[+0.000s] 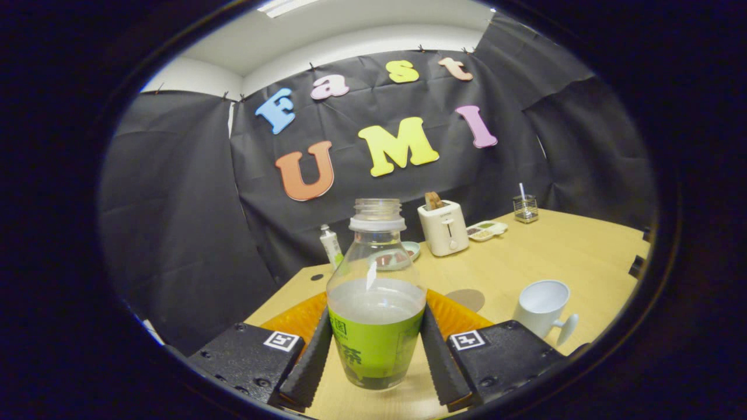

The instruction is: Take the bottle from table, then pour the juice into the cup, finally place the bottle on the coaster

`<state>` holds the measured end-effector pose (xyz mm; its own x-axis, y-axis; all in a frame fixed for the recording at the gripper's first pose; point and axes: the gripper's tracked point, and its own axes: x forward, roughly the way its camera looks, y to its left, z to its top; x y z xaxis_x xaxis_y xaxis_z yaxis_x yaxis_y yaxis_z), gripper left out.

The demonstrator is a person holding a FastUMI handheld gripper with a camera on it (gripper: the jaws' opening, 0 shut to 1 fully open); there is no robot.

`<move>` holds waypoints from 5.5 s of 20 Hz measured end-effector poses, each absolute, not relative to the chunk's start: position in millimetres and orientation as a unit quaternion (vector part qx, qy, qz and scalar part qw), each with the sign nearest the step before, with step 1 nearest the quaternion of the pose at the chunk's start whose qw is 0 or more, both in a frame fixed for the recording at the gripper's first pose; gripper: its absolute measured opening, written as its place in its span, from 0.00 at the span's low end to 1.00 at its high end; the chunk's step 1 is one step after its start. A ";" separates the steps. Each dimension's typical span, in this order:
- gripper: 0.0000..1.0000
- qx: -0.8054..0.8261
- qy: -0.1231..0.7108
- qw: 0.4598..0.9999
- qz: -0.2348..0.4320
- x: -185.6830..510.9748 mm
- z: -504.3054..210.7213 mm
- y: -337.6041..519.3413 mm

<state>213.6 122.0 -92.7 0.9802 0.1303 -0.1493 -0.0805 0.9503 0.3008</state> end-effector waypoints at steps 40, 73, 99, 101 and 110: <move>0.79 0.724 0.026 0.672 0.153 231.6 -45.4 52.4; 0.78 0.838 0.020 0.519 0.168 231.2 -28.3 21.5; 0.78 0.875 0.003 0.450 0.180 228.6 -17.4 10.3; 0.78 0.879 0.006 0.440 0.184 229.8 -14.7 12.6; 0.78 0.895 0.011 0.402 0.192 237.6 -4.6 17.8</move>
<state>237.6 17.8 -4.6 0.9263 0.1743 0.3342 -0.1341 -0.6763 0.7243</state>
